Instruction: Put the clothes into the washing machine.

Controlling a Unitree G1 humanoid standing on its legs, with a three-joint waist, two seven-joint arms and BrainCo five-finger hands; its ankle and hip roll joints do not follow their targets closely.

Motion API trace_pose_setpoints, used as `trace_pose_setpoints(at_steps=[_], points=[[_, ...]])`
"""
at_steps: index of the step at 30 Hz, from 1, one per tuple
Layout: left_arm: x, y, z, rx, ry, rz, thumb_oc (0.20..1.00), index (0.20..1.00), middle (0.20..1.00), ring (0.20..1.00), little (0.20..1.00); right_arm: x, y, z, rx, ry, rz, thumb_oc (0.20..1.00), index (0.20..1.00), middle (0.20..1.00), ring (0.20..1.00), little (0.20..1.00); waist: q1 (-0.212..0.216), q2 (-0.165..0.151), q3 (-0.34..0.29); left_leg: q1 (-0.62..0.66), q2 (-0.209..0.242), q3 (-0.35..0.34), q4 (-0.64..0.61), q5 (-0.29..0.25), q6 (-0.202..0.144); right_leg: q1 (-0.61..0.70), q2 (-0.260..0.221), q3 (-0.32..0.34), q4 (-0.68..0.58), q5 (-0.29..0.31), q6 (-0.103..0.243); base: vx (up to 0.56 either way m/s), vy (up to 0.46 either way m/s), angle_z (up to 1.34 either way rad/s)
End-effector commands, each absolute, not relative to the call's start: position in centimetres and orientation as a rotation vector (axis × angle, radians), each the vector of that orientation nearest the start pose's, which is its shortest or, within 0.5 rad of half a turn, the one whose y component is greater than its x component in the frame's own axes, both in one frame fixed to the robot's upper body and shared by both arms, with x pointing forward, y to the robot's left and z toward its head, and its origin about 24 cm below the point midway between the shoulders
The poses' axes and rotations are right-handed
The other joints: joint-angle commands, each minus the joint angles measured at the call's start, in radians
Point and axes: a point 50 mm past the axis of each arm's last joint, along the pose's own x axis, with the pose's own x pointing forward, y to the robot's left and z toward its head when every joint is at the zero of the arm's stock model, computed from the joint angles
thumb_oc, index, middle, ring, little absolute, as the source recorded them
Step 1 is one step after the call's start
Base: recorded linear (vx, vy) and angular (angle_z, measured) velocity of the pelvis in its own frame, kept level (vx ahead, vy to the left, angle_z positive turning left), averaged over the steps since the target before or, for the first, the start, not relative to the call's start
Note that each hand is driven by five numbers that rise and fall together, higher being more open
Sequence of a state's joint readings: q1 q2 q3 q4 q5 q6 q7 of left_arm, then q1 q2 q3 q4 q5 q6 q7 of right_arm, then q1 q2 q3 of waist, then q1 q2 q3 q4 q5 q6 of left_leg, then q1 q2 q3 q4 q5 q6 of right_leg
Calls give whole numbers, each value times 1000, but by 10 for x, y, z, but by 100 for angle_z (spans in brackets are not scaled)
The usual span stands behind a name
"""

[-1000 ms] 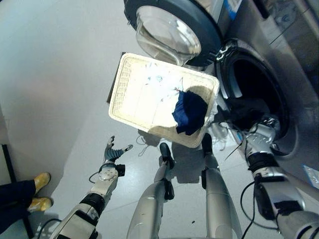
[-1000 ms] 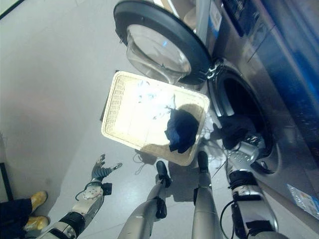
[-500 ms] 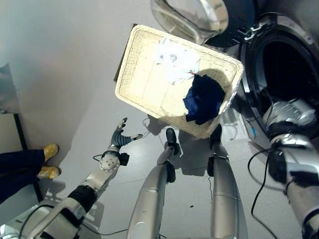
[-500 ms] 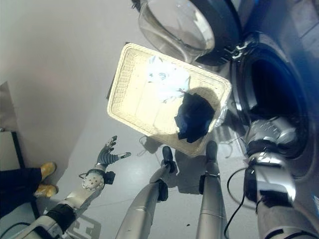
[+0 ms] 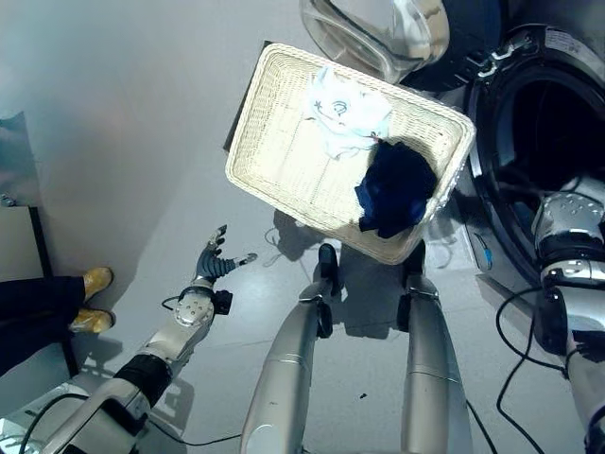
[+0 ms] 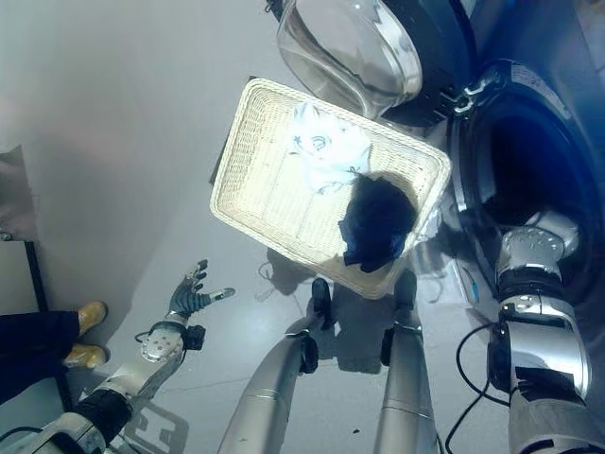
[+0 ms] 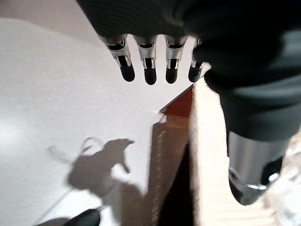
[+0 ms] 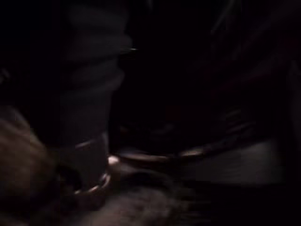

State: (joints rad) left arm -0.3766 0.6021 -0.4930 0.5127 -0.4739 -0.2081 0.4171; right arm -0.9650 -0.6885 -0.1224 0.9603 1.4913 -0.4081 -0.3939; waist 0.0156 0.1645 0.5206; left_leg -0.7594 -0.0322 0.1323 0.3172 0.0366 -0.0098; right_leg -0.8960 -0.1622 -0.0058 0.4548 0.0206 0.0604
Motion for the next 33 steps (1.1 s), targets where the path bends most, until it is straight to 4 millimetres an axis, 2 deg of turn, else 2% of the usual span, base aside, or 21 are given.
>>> trace_pose_setpoints(at_steps=[1, 3, 8, 9, 12, 13, 15, 16, 18, 19, 21, 22, 23, 24, 26, 27, 29, 30, 32, 33], points=[[310, 233, 66, 261, -113, 295, 1000, 1000, 1000, 1000, 1000, 335, -389, 228, 739, -424, -721, 1000, 1000, 1000, 1000, 1000, -42, 109, -1, 17, -22, 9, -76, 28, -56, 33, 115, -94, 85, -149, -39, -45, -38, -3], [314, 236, 88, 273, -233, 344, 1000, 1000, 1000, 1000, 1000, 339, -384, 207, 583, -315, -717, 1000, 1000, 1000, 1000, 1000, -34, 96, -1, 18, -22, 12, -85, 28, -52, 37, 117, -105, 66, -139, -38, -39, -30, -8], [314, 235, 90, 280, -248, 350, 1000, 1000, 1000, 1000, 1000, 340, -384, 206, 549, -303, -718, 1000, 1000, 1000, 1000, 1000, -34, 96, -1, 18, -22, 11, -85, 28, -52, 37, 118, -106, 64, -137, -38, -9, -2, -1], [320, 226, 122, 360, -412, 372, 1000, 1000, 1000, 1000, 1000, 346, -367, 188, 308, -218, -723, 1000, 1000, 1000, 1000, 1000, -39, 77, -1, 13, -18, 19, -87, 26, -46, 31, 125, -109, 57, -123, -37, -35, -2, -1], [320, 226, 122, 360, -412, 372, 1000, 1000, 1000, 1000, 1000, 346, -367, 188, 308, -218, -723, 1000, 1000, 1000, 1000, 1000, -39, 77, -1, 13, -18, 19, -87, 26, -46, 31, 125, -109, 57, -123, -37, -20, 24, 7], [324, 218, 138, 406, -501, 392, 1000, 1000, 1000, 1000, 1000, 348, -353, 179, 253, -242, -710, 1000, 1000, 1000, 1000, 1000, -52, 66, -1, 16, -18, 24, -98, 29, -44, 31, 133, -104, 49, -116, -35, -24, 73, 21], [324, 218, 138, 406, -501, 392, 1000, 1000, 1000, 1000, 1000, 348, -353, 179, 253, -242, -710, 1000, 1000, 1000, 1000, 1000, -52, 66, -1, 16, -18, 24, -98, 29, -44, 31, 133, -104, 49, -116, -35, -26, 131, 20], [336, 205, 163, 439, -598, 439, 1000, 1000, 1000, 1000, 1000, 351, -321, 169, 275, -324, -654, 1000, 1000, 1000, 1000, 1000, -87, 49, -1, 23, -15, 38, -115, 30, -41, 27, 150, -81, 35, -104, -29, -28, 188, 20], [336, 205, 163, 439, -598, 439, 1000, 1000, 1000, 1000, 1000, 351, -321, 169, 275, -324, -654, 1000, 1000, 1000, 1000, 1000, -87, 49, -1, 23, -15, 38, -115, 30, -41, 27, 150, -81, 35, -104, -29, -25, 164, 12], [350, 199, 177, 447, -619, 470, 1000, 1000, 1000, 1000, 1000, 352, -301, 158, 309, -333, -596, 1000, 1000, 1000, 1000, 1000, -118, 35, -1, 29, -14, 53, -124, 33, -41, 24, 164, -57, 25, -92, -25, -22, 140, 4], [350, 199, 177, 447, -619, 470, 1000, 1000, 1000, 1000, 1000, 352, -301, 158, 309, -333, -596, 1000, 1000, 1000, 1000, 1000, -118, 35, -1, 29, -14, 53, -124, 33, -41, 24, 164, -57, 25, -92, -25, -22, 165, 7], [366, 197, 199, 424, -625, 535, 1000, 1000, 1000, 1000, 1000, 350, -282, 142, 356, -323, -515, 1000, 1000, 1000, 1000, 1000, -162, 6, -1, 32, -9, 76, -124, 28, -41, 23, 176, -28, -11, -66, -17, -23, 189, 9], [366, 197, 199, 424, -625, 535, 1000, 1000, 1000, 1000, 1000, 350, -282, 142, 356, -323, -515, 1000, 1000, 1000, 1000, 1000, -162, 6, -1, 32, -9, 76, -124, 28, -41, 23, 176, -28, -11, -66, -17, -22, 350, -4], [377, 204, 218, 393, -617, 624, 1000, 1000, 1000, 1000, 1000, 342, -269, 120, 410, -302, -452, 1000, 1000, 1000, 1000, 1000, -207, -29, -1, 34, -3, 99, -102, 9, -41, 26, 178, -6, -48, -36, -10, 1, 161, -13], [377, 204, 218, 393, -617, 624, 1000, 1000, 1000, 1000, 1000, 342, -269, 120, 410, -302, -452, 1000, 1000, 1000, 1000, 1000, -207, -29, -1, 34, -3, 99, -102, 9, -41, 26, 178, -6, -48, -36, -10, -1, 118, -27], [382, 210, 231, 389, -600, 670, 1000, 1000, 1000, 1000, 1000, 336, -260, 109, 433, -303, -421, 1000, 1000, 1000, 1000, 1000, -233, -58, -1, 31, 0, 116, -77, -9, -39, 27, 177, 5, -78, -12, -5, -3, 75, -41], [382, 210, 231, 389, -600, 670, 1000, 1000, 1000, 1000, 1000, 336, -260, 109, 433, -303, -421, 1000, 1000, 1000, 1000, 1000, -233, -58, -1, 31, 0, 116, -77, -9, -39, 27, 177, 5, -78, -12, -5, 2, 87, -42], [387, 218, 239, 402, -558, 707, 1000, 1000, 1000, 1000, 1000, 331, -250, 102, 415, -304, -384, 1000, 1000, 1000, 1000, 1000, -259, -84, -1, 29, 2, 134, -54, -27, -39, 35, 171, 15, -119, 13, 0, 6, 100, -44], [387, 218, 239, 402, -558, 707, 1000, 1000, 1000, 1000, 1000, 331, -250, 102, 415, -304, -384, 1000, 1000, 1000, 1000, 1000, -259, -84, -1, 29, 2, 134, -54, -27, -39, 35, 171, 15, -119, 13, 0, 5, 104, -44], [391, 228, 241, 401, -498, 737, 1000, 1000, 1000, 1000, 1000, 329, -239, 101, 388, -311, -336, 1000, 1000, 1000, 1000, 1000, -280, -102, -1, 24, 3, 154, -18, -52, -39, 36, 163, 25, -148, 30, 5, 4, 108, -45]])
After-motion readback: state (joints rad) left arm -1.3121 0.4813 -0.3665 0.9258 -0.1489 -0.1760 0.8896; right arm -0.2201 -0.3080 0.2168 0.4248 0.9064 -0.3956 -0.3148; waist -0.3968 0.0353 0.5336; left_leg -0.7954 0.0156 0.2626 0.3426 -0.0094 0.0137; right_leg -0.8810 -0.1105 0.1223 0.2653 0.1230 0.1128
